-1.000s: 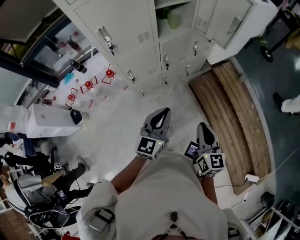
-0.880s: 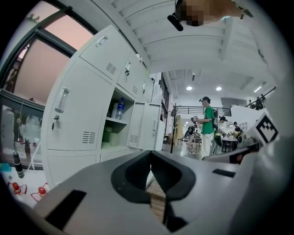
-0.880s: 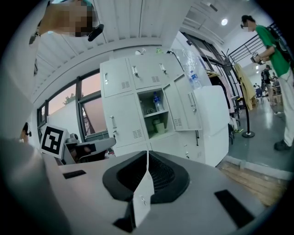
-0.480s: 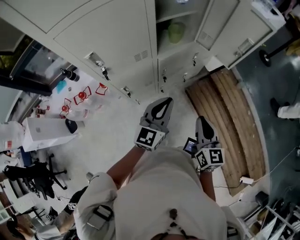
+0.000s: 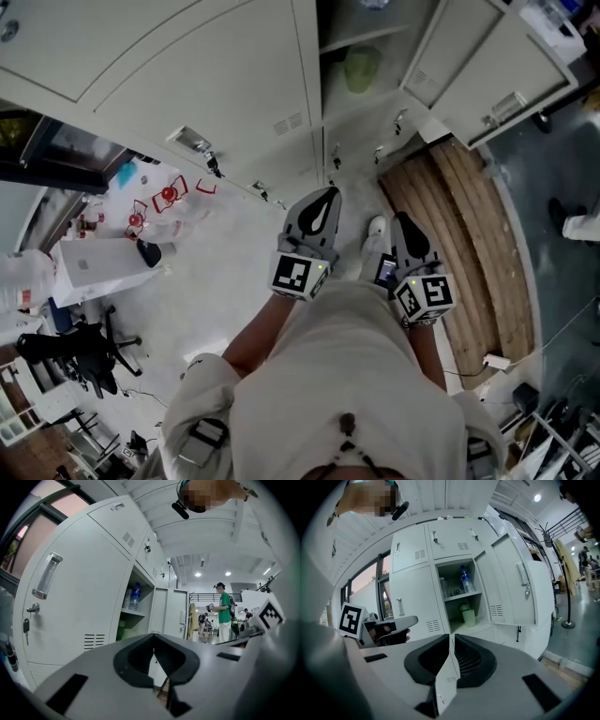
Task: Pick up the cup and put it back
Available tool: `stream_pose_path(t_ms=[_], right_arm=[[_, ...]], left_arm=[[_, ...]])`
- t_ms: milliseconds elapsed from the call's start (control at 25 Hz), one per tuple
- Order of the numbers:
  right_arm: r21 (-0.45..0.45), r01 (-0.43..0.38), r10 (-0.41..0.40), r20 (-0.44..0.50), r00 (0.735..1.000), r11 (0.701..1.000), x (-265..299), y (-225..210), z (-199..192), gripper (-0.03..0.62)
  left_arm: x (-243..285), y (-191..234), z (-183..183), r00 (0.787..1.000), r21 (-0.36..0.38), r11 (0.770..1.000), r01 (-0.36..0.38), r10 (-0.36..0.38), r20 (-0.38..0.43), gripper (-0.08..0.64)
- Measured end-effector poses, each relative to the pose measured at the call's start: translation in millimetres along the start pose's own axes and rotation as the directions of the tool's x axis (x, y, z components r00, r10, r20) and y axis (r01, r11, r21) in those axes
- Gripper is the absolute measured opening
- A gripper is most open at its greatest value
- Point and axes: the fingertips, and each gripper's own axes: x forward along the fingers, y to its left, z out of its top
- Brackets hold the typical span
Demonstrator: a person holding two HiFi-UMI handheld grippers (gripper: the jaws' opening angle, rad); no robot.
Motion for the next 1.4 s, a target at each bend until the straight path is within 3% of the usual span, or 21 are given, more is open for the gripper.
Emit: stream_pose_path(t_ms=[280,440,640,920,1400], right_arm=[[-0.046,-0.119,0.118,-0.022,0.993,0.992,68,-32,26,0.042],[-0.06,-0.218,0.213,-0.07,0.974,0.974,117,-57,40,0.206],[-0.145,-0.297,0.284,-0.104,0.953,0.944,174,-82,53,0.296],[-0.236,-0.396,0.354,-0.202,0.913,0.888,247,-99,50,0.336],[-0.255,-0.452,0.386,-0.269,0.882,0.855,328,-107,41,0.337]], left_arm=[[36,33,11,0.989,0.017,0.989,-0.147,0.147,0.029,0.008],[65,45,20,0.971,0.019,0.972,-0.235,0.233,0.051,0.008],[92,53,25,0.939,0.015,0.941,-0.338,0.336,0.073,0.008],[102,58,30,0.867,0.019,0.87,-0.493,0.489,0.096,0.009],[84,68,21,0.734,0.024,0.735,-0.678,0.675,0.075,0.008]])
